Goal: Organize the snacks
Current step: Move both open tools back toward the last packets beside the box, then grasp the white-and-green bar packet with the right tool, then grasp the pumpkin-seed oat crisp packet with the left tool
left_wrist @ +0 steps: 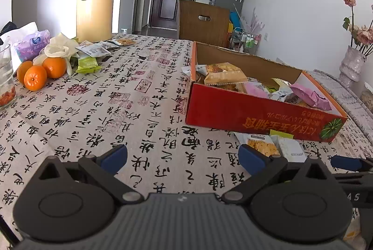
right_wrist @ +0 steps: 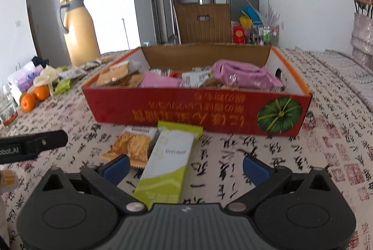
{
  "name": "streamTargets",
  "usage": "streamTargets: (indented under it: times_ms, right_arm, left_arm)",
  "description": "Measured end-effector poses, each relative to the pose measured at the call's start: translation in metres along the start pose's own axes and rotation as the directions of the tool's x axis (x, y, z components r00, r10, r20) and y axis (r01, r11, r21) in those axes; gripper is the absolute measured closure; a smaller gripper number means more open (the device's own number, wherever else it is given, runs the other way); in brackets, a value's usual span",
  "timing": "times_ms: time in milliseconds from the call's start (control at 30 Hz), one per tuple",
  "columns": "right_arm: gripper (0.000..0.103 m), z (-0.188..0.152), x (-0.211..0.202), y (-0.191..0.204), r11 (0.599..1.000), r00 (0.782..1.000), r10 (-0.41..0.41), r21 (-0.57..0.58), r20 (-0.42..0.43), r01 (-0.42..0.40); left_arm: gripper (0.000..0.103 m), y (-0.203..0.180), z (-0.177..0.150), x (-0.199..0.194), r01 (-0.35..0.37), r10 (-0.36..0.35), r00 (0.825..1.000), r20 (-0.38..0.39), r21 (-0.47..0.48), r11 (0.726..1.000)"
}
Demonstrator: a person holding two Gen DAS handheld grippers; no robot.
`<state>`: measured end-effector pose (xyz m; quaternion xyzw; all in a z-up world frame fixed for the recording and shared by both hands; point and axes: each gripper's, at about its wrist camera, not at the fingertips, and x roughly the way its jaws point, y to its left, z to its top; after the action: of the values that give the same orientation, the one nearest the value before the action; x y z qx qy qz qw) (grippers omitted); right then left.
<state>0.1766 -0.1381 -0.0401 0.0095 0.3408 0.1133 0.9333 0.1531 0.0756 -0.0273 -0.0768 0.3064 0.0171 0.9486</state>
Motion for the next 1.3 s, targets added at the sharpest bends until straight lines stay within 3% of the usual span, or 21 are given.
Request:
streamTargets:
  times_ms: [300, 500, 700, 767, 967, 1300]
  right_arm:
    - [0.000, -0.004, 0.023, 0.001, 0.999, 0.996, -0.040, 0.003, -0.079, 0.041]
    - [0.001, -0.006, 0.026, 0.001, 0.998, 0.996, -0.062, -0.004, -0.067, 0.062]
    - [0.037, -0.006, 0.021, 0.005, 0.998, 0.999, -0.038, -0.060, -0.036, 0.036]
    - [0.061, -0.006, 0.018, 0.008, 0.997, 0.999, -0.017, -0.078, -0.030, 0.015]
    - [0.066, -0.005, 0.013, 0.005, 0.998, 1.000, 0.009, -0.067, -0.015, -0.010]
    - [0.066, -0.008, -0.016, -0.025, 1.000, 0.996, 0.002, -0.014, 0.084, -0.001]
  left_arm:
    - [0.000, -0.001, -0.003, 0.008, 0.004, -0.004, 1.000, -0.024, 0.004, 1.000]
    - [0.000, 0.001, -0.004, 0.013, -0.001, 0.001, 0.999, -0.043, -0.007, 1.000]
    - [0.000, 0.000, -0.004, 0.012, -0.008, 0.008, 0.999, -0.040, -0.005, 1.000]
    - [0.000, 0.000, -0.003, 0.010, -0.007, 0.007, 0.999, -0.039, -0.006, 1.000]
    - [0.000, -0.010, 0.003, 0.004, 0.007, -0.007, 0.999, -0.041, 0.006, 1.000]
    - [0.000, -0.047, 0.013, 0.016, 0.003, 0.001, 0.997, -0.075, 0.054, 0.999]
